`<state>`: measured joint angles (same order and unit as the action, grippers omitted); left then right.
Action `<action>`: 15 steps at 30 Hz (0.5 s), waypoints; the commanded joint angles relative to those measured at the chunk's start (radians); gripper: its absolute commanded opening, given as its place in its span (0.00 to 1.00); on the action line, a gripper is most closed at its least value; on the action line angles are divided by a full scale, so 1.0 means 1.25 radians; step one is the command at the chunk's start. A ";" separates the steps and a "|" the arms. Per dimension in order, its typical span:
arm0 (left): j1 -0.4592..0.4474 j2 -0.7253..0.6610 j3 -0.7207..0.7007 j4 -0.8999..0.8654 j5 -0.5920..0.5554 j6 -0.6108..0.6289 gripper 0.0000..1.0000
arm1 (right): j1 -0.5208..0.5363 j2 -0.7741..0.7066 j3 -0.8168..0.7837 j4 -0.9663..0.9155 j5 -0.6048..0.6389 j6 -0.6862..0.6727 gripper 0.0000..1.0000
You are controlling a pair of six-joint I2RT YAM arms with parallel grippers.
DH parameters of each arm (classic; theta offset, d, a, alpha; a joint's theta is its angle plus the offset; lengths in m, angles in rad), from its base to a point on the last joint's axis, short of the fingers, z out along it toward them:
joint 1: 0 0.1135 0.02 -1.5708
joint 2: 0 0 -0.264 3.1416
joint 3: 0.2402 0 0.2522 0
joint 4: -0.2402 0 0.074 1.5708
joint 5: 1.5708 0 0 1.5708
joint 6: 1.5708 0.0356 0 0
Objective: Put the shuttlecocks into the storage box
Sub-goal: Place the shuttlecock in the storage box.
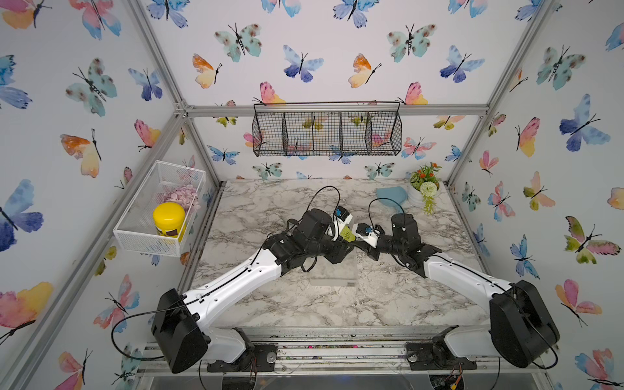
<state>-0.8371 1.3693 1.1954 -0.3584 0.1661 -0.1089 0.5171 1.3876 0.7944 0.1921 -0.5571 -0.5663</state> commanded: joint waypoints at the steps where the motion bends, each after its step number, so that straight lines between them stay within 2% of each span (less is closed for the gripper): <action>1: -0.002 0.014 -0.005 0.037 -0.024 0.025 0.45 | 0.005 0.001 0.023 -0.024 -0.016 0.017 0.27; 5: -0.002 0.036 -0.005 0.049 -0.013 0.025 0.31 | 0.005 0.001 0.025 -0.030 -0.020 0.017 0.27; 10: -0.002 0.060 -0.003 0.062 0.006 0.022 0.25 | 0.005 0.000 0.027 -0.036 -0.020 0.017 0.28; 11: -0.002 0.063 -0.003 0.063 0.003 0.020 0.21 | 0.005 -0.001 0.027 -0.037 -0.019 0.017 0.28; 14: -0.002 0.066 -0.003 0.064 -0.025 0.005 0.01 | 0.005 -0.002 0.026 -0.040 -0.013 0.019 0.31; 15: -0.002 0.066 -0.003 0.065 -0.031 0.001 0.00 | 0.005 -0.003 0.024 -0.039 -0.008 0.020 0.32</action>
<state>-0.8379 1.4456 1.1915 -0.3031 0.1509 -0.0921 0.5171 1.3876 0.7963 0.1562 -0.5606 -0.5571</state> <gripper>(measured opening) 0.031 0.318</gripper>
